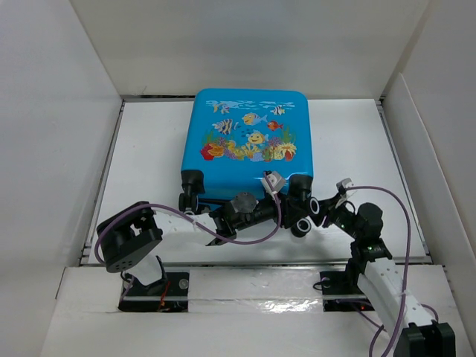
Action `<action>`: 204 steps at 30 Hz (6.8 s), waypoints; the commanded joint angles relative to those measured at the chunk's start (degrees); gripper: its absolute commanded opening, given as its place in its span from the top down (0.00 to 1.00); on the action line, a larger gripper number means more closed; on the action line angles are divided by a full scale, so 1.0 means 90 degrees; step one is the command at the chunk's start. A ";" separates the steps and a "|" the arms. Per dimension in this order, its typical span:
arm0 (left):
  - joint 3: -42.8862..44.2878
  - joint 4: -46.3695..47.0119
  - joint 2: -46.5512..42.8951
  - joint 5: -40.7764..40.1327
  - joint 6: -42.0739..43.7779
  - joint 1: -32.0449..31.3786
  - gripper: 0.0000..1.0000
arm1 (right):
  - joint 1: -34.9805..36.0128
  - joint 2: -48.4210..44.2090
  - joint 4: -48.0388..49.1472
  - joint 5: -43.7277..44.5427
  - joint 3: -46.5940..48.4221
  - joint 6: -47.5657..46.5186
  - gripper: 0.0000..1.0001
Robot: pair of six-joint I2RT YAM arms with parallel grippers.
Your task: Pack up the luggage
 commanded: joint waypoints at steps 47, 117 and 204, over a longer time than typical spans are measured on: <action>0.2071 -0.1372 0.0227 0.1563 -0.1171 0.1089 0.16 | 0.6990 0.2066 0.1462 0.7395 0.0721 0.0527 1.00; 0.2491 -1.0676 -0.2989 -0.4267 -0.0126 0.3003 0.15 | 0.6501 0.1461 0.1717 0.6126 0.0398 0.0234 1.00; -0.1825 -0.3900 -0.5530 0.0225 -0.1199 0.2350 1.00 | -0.0755 0.3791 -0.0697 -0.0036 0.4773 -0.0186 0.00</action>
